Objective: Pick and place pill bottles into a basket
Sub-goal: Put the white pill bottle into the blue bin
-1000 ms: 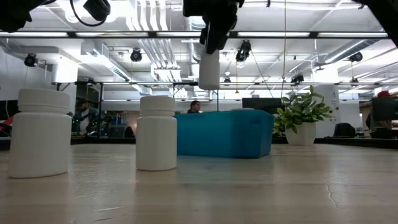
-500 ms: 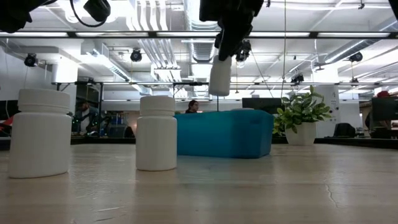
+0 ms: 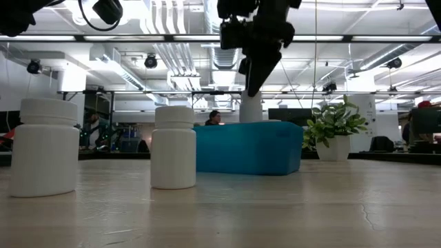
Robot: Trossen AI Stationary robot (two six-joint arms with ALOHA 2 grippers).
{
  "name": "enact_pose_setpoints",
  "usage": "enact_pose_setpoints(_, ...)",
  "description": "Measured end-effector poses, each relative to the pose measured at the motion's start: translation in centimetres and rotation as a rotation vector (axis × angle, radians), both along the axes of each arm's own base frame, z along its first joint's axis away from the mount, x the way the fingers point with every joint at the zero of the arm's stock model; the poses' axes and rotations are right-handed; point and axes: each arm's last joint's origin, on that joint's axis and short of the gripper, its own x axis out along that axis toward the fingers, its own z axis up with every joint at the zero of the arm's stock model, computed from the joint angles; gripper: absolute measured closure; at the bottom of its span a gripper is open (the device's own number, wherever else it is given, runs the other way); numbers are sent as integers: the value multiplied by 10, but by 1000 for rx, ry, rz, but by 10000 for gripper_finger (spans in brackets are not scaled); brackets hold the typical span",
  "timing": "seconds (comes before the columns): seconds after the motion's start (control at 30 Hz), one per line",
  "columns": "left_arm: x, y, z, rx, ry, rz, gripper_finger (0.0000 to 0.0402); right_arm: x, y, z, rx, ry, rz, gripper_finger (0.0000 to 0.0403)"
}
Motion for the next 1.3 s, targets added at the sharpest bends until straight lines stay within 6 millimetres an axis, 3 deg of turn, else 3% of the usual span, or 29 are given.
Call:
enact_pose_setpoints(0.7, 4, -1, -3, 4, 23, 1, 289, -6, 0, -43, -11, 17, -28, 259)
enact_pose_setpoints(1.3, 6, -1, -4, 5, 29, 2, 289, -9, 1, -57, 8, 18, -5, 259)
